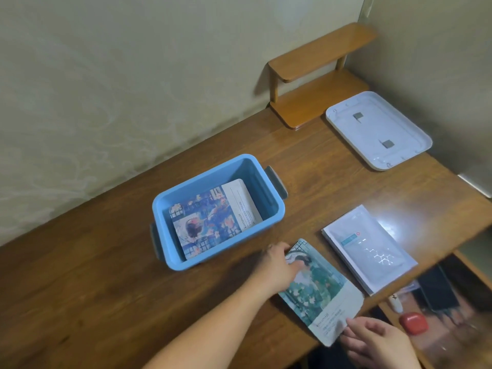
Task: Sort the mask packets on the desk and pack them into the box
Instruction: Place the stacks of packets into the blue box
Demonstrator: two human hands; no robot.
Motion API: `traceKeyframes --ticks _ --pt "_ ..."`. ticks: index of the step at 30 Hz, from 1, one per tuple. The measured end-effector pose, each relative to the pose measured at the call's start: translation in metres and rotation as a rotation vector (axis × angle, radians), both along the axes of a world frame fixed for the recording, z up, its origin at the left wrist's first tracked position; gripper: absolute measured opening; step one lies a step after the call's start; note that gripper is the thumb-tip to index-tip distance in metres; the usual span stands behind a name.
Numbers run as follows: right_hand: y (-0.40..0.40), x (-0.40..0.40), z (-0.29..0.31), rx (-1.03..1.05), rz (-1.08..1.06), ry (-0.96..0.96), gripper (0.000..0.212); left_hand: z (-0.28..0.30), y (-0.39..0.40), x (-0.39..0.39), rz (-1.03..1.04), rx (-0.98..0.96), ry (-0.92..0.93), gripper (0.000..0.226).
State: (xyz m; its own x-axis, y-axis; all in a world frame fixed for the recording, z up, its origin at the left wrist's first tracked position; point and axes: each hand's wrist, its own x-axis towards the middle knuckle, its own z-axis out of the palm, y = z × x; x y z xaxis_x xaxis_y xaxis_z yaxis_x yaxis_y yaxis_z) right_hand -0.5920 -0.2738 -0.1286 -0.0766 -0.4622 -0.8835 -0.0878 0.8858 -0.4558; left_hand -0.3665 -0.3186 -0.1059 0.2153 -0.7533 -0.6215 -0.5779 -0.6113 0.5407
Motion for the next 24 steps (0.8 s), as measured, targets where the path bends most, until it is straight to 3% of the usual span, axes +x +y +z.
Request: traceKeyframes --ticks 2,4,7,10,13,16,21,24 --pt "0.003 -0.001 -0.001 -0.001 0.011 0.02 0.028 -0.003 0.006 0.005 0.014 0.083 0.155 0.031" --pt "0.006 -0.001 -0.003 -0.008 0.054 0.056 0.024 -0.004 0.016 0.007 0.0 0.142 0.266 0.033" --pt "0.011 0.0 -0.003 -0.074 0.167 0.139 0.021 0.004 0.031 0.003 -0.069 0.103 0.269 0.022" --pt "0.01 0.0 0.015 -0.276 0.253 0.188 0.013 0.026 0.048 0.006 -0.007 0.013 0.275 0.019" --pt "-0.015 0.027 0.068 -0.514 0.22 0.048 0.006 0.075 0.062 0.033 0.148 -0.19 0.313 0.015" --pt "-0.058 0.089 0.124 -0.693 0.361 -0.198 0.026 0.129 0.067 0.076 0.372 -0.415 0.356 0.014" --pt "-0.122 0.197 0.136 -0.809 0.744 -0.108 0.025 0.139 0.057 0.148 0.596 -0.461 0.022 0.009" --pt "-0.142 0.229 0.118 -0.764 0.919 0.058 0.025 0.124 0.053 0.168 0.505 -0.377 -0.212 0.038"
